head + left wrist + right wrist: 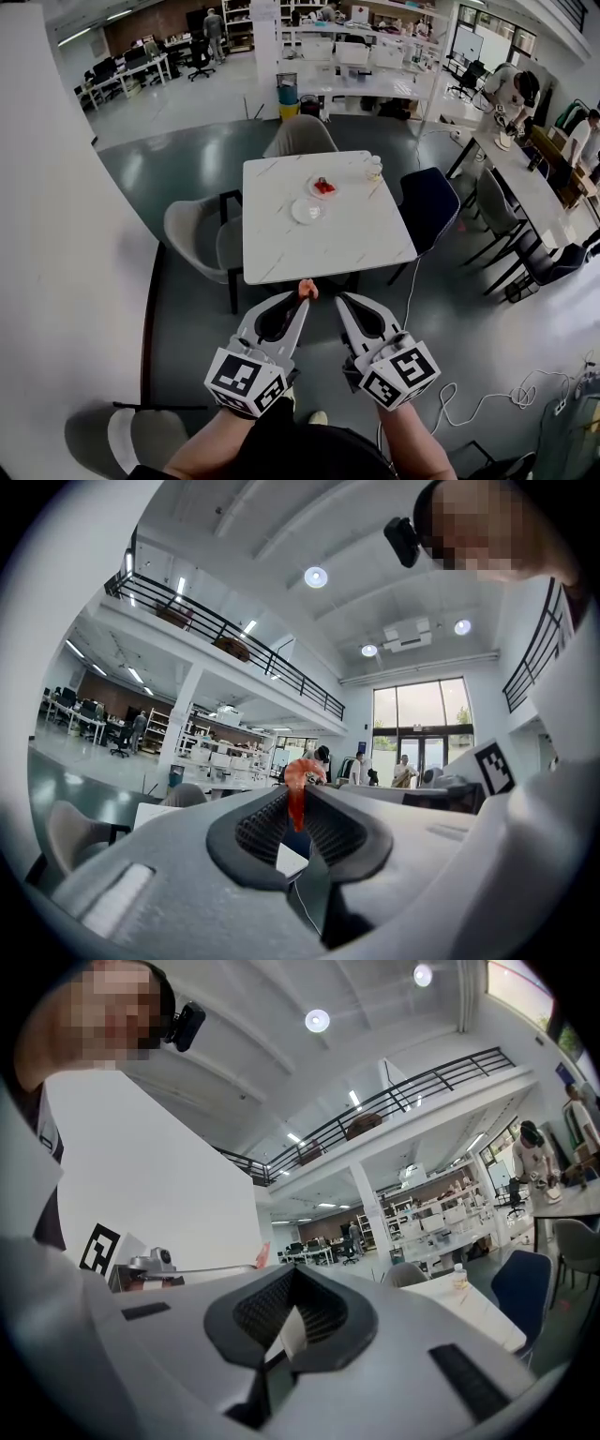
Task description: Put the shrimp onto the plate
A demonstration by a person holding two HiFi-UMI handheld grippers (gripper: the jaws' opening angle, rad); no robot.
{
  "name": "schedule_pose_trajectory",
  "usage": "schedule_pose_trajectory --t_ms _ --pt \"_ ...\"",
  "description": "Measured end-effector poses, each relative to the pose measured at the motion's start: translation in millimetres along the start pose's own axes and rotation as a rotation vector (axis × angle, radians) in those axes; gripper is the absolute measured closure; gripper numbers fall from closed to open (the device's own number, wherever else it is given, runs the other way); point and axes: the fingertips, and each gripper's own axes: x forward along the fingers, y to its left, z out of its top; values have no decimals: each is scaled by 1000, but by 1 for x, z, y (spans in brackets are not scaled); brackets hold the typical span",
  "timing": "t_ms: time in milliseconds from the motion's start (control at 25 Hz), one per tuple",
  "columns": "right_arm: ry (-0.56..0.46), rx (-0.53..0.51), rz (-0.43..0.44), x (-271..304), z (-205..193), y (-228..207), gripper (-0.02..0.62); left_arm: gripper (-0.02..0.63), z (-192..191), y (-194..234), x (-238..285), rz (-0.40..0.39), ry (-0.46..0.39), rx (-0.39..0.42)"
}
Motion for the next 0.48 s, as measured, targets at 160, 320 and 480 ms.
schedule_pose_trajectory --t_ms 160,320,480 --pt "5 -12 -17 41 2 -14 594 548 4 37 22 -11 2 11" --pt "5 -22 -45 80 4 -32 594 548 8 74 49 -37 4 17" --pt "8 -14 -89 113 4 -56 594 548 10 106 80 -72 18 20"
